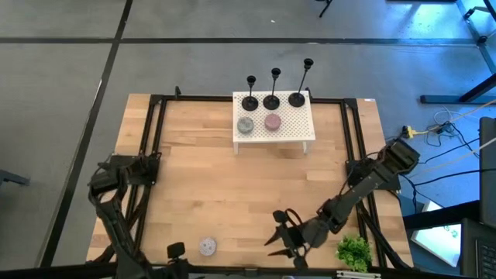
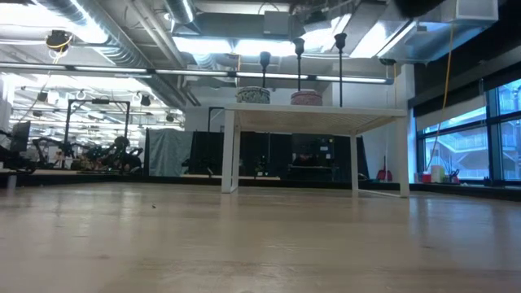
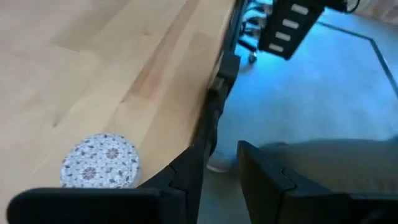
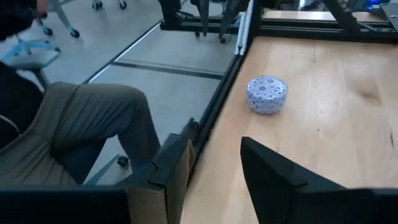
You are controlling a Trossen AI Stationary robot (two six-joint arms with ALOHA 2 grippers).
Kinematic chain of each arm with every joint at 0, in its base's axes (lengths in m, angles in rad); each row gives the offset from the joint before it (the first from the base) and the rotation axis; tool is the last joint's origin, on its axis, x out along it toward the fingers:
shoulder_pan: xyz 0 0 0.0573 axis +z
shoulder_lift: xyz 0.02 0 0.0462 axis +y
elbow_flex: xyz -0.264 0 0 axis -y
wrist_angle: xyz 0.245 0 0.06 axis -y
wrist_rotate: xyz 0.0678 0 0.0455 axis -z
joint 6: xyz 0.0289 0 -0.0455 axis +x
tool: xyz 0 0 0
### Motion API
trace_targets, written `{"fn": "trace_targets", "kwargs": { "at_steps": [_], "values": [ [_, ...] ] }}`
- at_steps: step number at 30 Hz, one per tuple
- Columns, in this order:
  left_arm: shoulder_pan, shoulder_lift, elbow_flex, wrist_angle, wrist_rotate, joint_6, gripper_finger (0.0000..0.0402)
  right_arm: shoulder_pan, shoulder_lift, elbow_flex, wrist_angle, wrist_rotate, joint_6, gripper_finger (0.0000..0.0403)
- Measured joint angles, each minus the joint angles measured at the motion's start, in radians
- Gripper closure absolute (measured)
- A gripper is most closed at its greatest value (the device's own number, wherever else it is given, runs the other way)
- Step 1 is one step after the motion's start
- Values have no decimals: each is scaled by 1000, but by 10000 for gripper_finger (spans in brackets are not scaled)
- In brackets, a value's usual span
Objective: Pick & Place candle stick holders
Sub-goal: Put the red scented candle on the shelf aligned with the other scented candle
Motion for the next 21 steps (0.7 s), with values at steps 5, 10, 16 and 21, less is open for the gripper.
{"fn": "trace_targets", "kwargs": {
  "at_steps": [5, 10, 16, 21],
  "values": [
    [-30, 35, 19, -89, -41, -92, 312, 74, 0, 0, 33, 93, 47, 254],
    [-25, 33, 20, -204, 38, -217, 289, 117, 16, 0, 86, 168, 68, 254],
    [7, 35, 20, -290, 184, -298, 226, 119, 90, 0, 208, 155, 115, 254],
    [22, 64, 20, -299, 182, -314, 158, 127, 142, 0, 298, 139, 140, 254]
  ]
}}
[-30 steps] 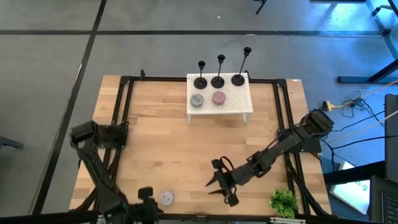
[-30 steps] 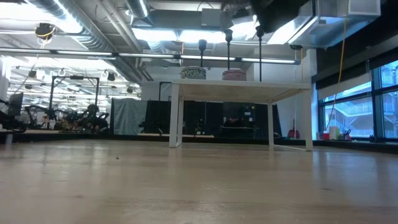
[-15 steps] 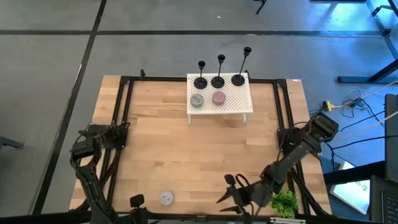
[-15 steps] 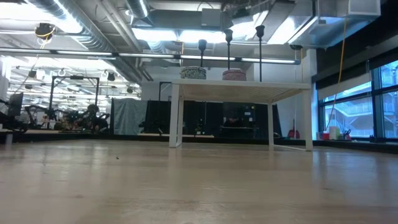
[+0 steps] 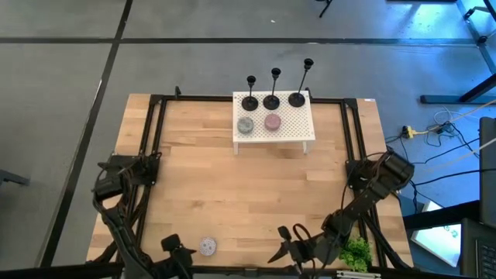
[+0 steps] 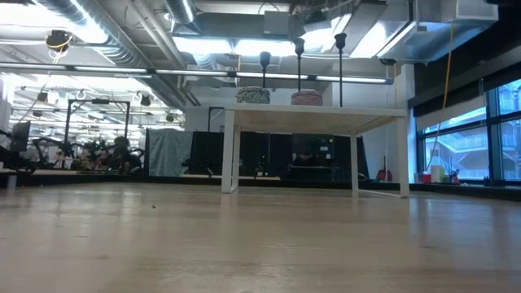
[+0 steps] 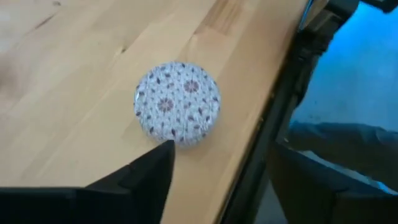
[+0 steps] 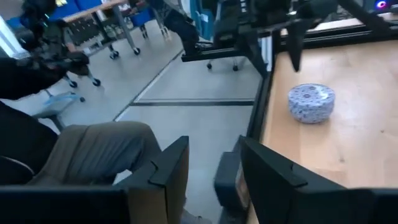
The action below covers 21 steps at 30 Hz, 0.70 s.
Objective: Pick & Place candle stick holders
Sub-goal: Put the red scented candle on the shelf aligned with the other scented candle
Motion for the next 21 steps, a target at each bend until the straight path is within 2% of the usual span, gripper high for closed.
{"fn": "trace_targets", "kwargs": {
  "at_steps": [4, 8, 12, 21],
  "values": [
    [4, 44, 0, -1, -65, -29, 116, 16, 6, 0, 25, 0, 6, 254],
    [10, 94, 0, -1, -107, -87, 90, 30, 6, 0, 35, 1, 5, 254],
    [18, 152, 0, 0, -128, -125, 83, 31, 6, 0, 38, 9, 5, 254],
    [53, 241, 1, 3, -252, -133, 82, 31, 6, 0, 34, 12, 0, 254]
  ]
}}
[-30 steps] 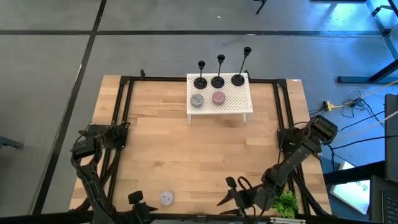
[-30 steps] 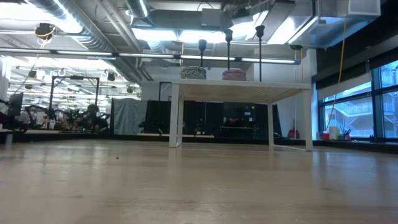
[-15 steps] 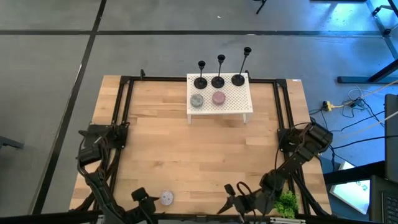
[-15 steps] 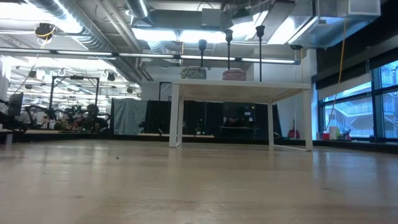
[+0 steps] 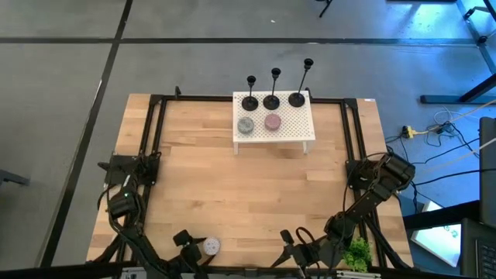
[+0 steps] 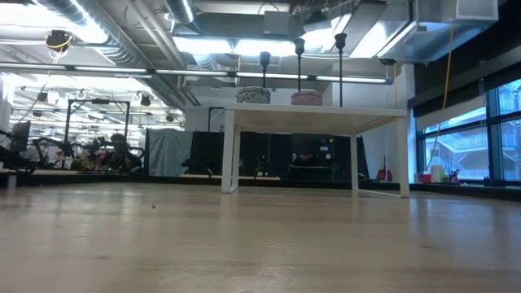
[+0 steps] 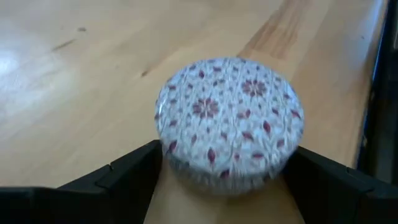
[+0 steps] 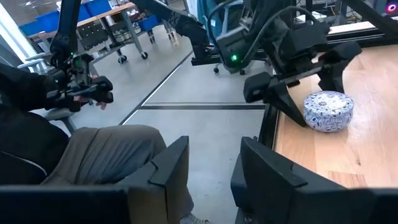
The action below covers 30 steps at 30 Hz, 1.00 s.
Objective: Pick & Place candle stick holders
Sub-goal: Put the red scented candle on the shelf aligned with the other scented candle
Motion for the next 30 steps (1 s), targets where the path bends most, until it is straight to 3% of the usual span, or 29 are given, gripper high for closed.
{"fn": "trace_targets", "kwargs": {
  "at_steps": [21, 30],
  "values": [
    [115, 28, -4, 1, -115, 169, 82, 11, 0, 0, -5, 2, 14, 254],
    [142, 20, -120, 196, -186, 159, 82, 13, 21, 1, -5, 24, 57, 254]
  ]
}}
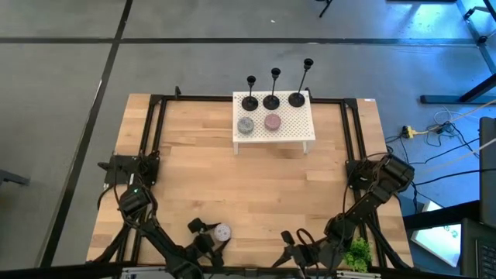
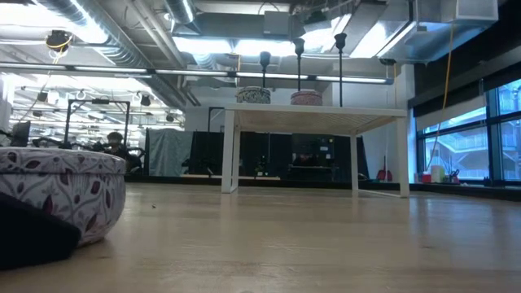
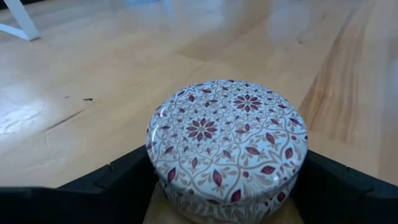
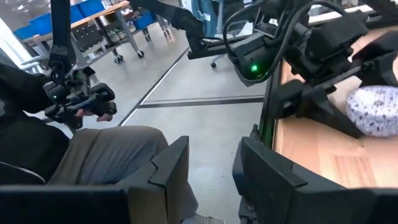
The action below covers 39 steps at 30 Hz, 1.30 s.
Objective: Pick & Place candle stick holders
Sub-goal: Put the red scented candle on the shelf aligned with the other scented candle
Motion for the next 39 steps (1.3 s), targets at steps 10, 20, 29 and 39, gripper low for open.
{"fn": "trace_targets", "kwargs": {
  "at_steps": [10, 20, 29, 39],
  "values": [
    [18, 3, -19, -5, -53, -5, 82, -2, 24, 0, 39, 3, 33, 254],
    [79, 2, -18, 4, -13, 32, 97, -2, 24, 0, 55, 2, 30, 254],
    [49, -5, -20, 12, -3, 14, 123, 10, 24, 0, 71, 2, 34, 254],
    [28, -169, -23, 29, 39, 317, 123, 9, 24, 0, 97, 122, 267, 254]
  ]
}}
